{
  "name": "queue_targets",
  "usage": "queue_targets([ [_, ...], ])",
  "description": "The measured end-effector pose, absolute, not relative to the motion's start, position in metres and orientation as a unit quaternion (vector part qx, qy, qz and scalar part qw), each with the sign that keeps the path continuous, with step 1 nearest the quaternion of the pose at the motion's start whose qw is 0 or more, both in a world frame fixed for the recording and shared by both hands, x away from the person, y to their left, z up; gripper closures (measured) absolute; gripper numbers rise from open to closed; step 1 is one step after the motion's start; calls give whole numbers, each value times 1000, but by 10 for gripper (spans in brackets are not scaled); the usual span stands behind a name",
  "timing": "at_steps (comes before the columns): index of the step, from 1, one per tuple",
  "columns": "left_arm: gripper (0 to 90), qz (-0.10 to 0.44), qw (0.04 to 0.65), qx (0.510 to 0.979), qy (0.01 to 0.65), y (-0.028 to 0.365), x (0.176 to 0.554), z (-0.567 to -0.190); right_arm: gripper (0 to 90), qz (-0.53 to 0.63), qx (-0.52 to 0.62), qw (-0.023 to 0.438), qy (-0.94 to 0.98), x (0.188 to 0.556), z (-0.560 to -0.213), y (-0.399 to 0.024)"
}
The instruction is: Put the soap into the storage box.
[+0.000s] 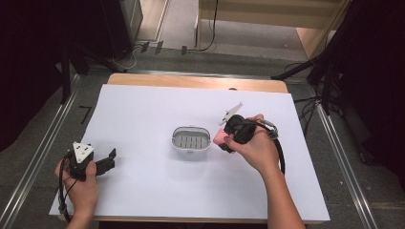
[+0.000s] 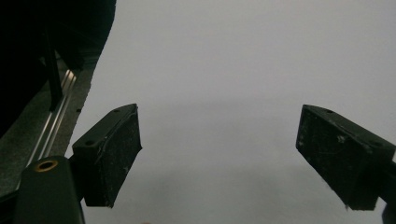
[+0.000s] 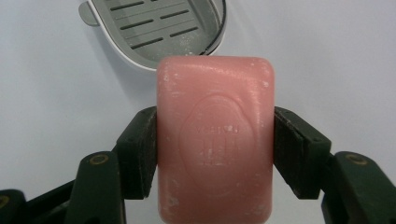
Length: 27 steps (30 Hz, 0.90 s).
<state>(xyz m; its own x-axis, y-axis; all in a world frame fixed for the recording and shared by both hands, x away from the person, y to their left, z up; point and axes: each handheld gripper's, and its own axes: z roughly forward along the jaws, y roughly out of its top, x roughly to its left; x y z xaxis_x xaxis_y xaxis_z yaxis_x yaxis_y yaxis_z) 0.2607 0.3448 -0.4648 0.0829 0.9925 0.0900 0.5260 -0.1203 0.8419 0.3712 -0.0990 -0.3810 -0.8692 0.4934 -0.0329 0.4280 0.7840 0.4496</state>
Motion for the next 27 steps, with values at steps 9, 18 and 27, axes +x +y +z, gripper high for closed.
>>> queue_targets([
  [9, 146, 356, 328, 659, 576, 345, 261, -465, 385, 229, 237, 81, 941, 373, -377, -93],
  [18, 146, 355, 327, 659, 576, 345, 261, -465, 385, 234, 227, 75, 942, 375, -374, -82],
  [27, 146, 355, 328, 659, 576, 345, 261, -465, 385, 244, 210, 74, 944, 378, -369, -71],
])
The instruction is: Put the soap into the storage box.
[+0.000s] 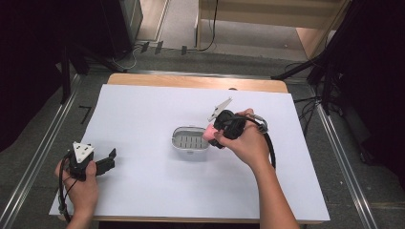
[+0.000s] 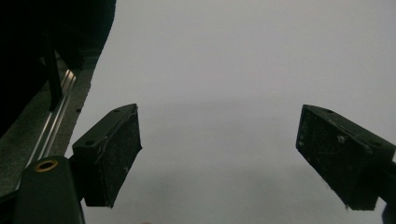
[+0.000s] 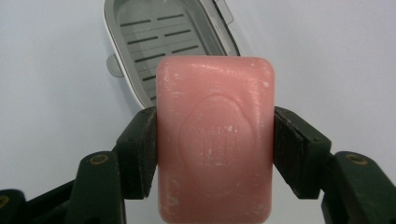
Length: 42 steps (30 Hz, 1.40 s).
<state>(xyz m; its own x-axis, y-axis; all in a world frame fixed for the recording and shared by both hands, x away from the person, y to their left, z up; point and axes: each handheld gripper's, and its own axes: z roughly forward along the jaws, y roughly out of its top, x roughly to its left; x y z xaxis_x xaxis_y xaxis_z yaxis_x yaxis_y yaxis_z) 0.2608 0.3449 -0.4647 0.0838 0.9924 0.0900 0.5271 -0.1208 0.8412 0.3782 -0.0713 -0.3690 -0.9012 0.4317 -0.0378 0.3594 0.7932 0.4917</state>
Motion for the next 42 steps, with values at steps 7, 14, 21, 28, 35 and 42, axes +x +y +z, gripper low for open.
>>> queue_targets([
  [7, 146, 355, 328, 659, 577, 345, 261, -465, 384, 241, 196, 76, 947, 381, -368, -62],
  [14, 146, 355, 328, 659, 577, 345, 261, -465, 384, 241, 174, 75, 952, 384, -366, -54],
  [21, 146, 354, 328, 660, 576, 345, 261, -465, 385, 237, 150, 72, 957, 387, -368, -45],
  [28, 146, 353, 327, 660, 577, 345, 261, -464, 384, 230, 139, 67, 961, 389, -369, -36],
  [35, 146, 353, 328, 660, 577, 345, 261, -464, 384, 230, 110, 70, 965, 393, -374, -28],
  [42, 146, 352, 328, 660, 577, 345, 261, -464, 385, 230, 86, 72, 967, 395, -375, -19],
])
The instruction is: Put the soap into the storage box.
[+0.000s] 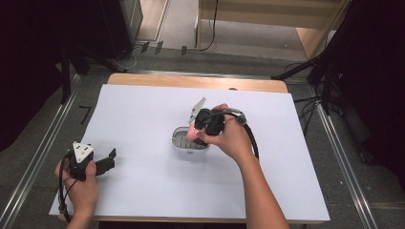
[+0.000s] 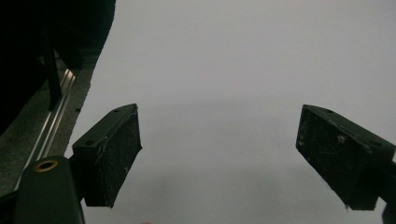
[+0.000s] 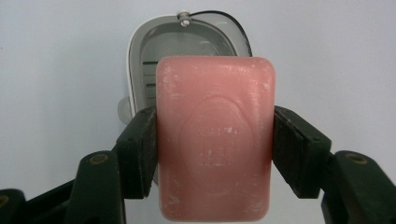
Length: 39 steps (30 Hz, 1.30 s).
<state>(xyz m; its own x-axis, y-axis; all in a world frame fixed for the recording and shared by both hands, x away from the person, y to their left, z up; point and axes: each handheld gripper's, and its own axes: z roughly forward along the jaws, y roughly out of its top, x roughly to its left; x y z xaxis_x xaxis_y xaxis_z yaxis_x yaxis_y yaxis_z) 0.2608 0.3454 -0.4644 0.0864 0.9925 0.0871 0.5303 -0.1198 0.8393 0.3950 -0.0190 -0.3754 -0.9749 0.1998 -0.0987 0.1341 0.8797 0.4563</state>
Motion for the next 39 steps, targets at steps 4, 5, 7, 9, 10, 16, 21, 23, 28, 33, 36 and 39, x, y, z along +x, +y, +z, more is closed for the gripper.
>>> queue_targets([
  [4, 146, 352, 328, 660, 577, 345, 261, -464, 384, 228, 79, 69, 968, 395, -376, -14],
  [5, 146, 352, 328, 660, 577, 345, 261, -464, 384, 228, 75, 67, 968, 396, -376, -13],
  [7, 146, 352, 328, 660, 578, 346, 261, -464, 384, 226, 68, 68, 969, 397, -377, -11],
  [9, 146, 352, 328, 659, 578, 346, 261, -464, 385, 226, 69, 63, 970, 397, -378, -9],
  [10, 146, 352, 328, 659, 578, 346, 261, -464, 385, 225, 72, 62, 970, 397, -378, -8],
  [16, 146, 351, 328, 659, 578, 346, 261, -464, 385, 221, 64, 58, 971, 399, -380, -4],
  [21, 146, 351, 328, 659, 579, 346, 261, -464, 385, 218, 61, 58, 972, 400, -382, -2],
  [23, 146, 351, 328, 659, 579, 346, 261, -464, 385, 217, 61, 55, 973, 400, -383, -1],
  [28, 146, 351, 328, 659, 579, 346, 261, -464, 385, 218, 53, 54, 973, 401, -385, 0],
  [33, 146, 350, 328, 659, 579, 346, 261, -464, 385, 217, 52, 53, 973, 402, -386, 0],
  [36, 146, 350, 328, 659, 579, 346, 261, -464, 385, 216, 51, 50, 974, 402, -388, 0],
  [39, 146, 350, 328, 659, 579, 346, 261, -464, 385, 216, 51, 49, 974, 401, -388, 2],
])
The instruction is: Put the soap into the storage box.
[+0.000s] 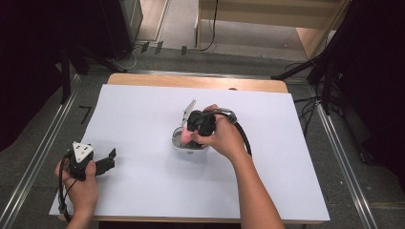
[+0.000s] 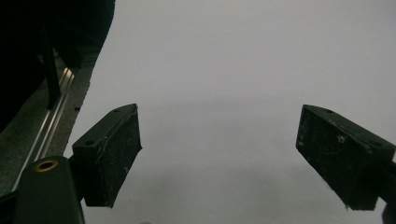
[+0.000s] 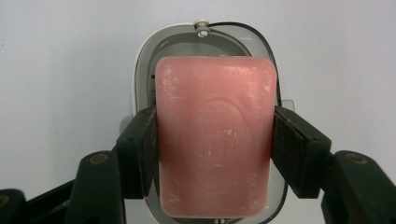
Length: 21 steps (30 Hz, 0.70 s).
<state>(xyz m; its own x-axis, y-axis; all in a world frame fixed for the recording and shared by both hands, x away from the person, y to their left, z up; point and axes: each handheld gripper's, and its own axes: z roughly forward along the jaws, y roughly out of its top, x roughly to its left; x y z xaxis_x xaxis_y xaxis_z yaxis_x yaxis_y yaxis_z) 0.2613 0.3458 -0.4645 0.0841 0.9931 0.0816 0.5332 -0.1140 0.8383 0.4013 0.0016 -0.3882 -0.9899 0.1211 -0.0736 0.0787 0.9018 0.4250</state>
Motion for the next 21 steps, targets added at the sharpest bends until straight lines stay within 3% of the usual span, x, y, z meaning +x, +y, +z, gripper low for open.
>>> queue_targets([
  [10, 146, 350, 328, 659, 579, 346, 261, -464, 405, 239, 60, 54, 968, 400, -385, -5],
  [21, 146, 352, 326, 659, 579, 345, 261, -464, 313, 295, 135, 49, 945, 395, -386, -36],
])
